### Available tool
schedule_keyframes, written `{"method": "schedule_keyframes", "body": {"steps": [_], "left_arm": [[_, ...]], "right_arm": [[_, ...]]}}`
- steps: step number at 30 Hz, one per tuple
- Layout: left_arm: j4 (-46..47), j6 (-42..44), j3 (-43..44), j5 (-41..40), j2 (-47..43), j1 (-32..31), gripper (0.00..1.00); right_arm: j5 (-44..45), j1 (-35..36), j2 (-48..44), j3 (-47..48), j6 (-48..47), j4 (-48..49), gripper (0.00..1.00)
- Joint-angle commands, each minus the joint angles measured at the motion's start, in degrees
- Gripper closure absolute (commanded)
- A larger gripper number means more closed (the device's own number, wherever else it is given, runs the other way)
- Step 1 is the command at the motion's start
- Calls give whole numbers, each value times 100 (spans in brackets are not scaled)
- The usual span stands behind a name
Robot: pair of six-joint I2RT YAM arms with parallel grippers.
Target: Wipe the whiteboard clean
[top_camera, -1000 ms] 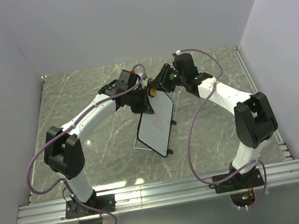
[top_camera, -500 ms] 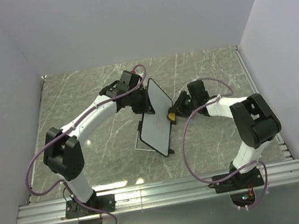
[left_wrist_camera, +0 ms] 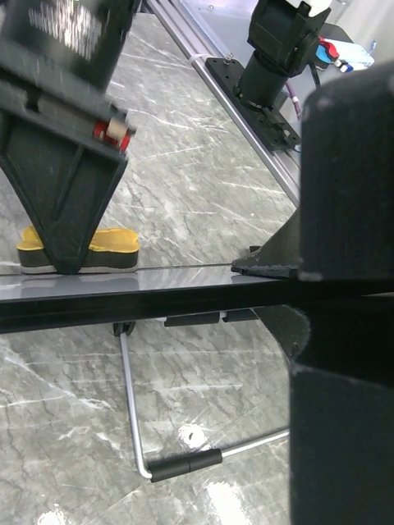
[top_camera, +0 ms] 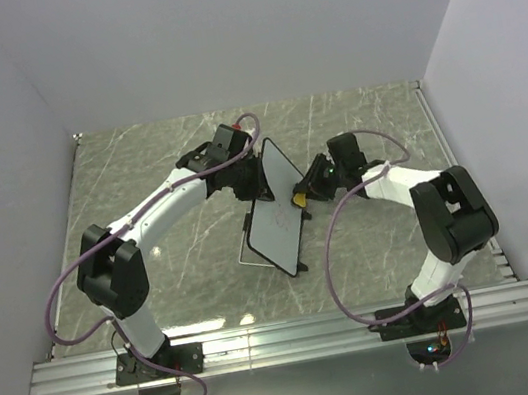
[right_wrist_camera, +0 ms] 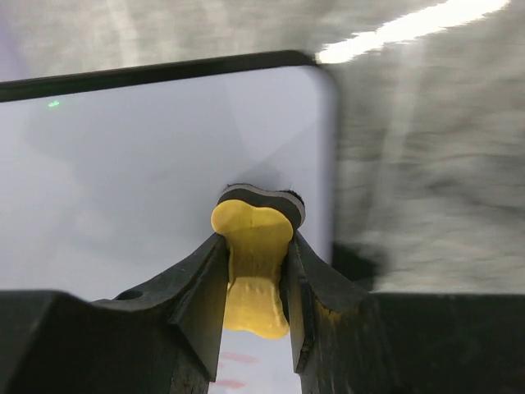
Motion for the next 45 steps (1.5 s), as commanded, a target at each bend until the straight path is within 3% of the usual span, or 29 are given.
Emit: {"method": "schedule_keyframes", "body": {"steps": [1,12,26,35,39,45], "left_arm": [[-449,1047,-795,-301,839,-645,100],[193,810,-1349,69,918,-636,100],[0,757,-1235,-195,892,-557,100],[-132,722,-1138,-257,883,-443,100],[-89,687,-1200,-283,857,-452,100],[-62,582,-1358,-423,822,-417,100]], "right_arm": [[-506,296,-536,531,280,61,100],[-454,692,-959,1033,677,-185,100],[284,1017,-1679,-996,563,-89,100],[513,1412,-1539,-1639,633,148,100],[592,1439,-1618,-1552,729,149,100],[619,1448,-1610,-525,843,-141,100]]}}
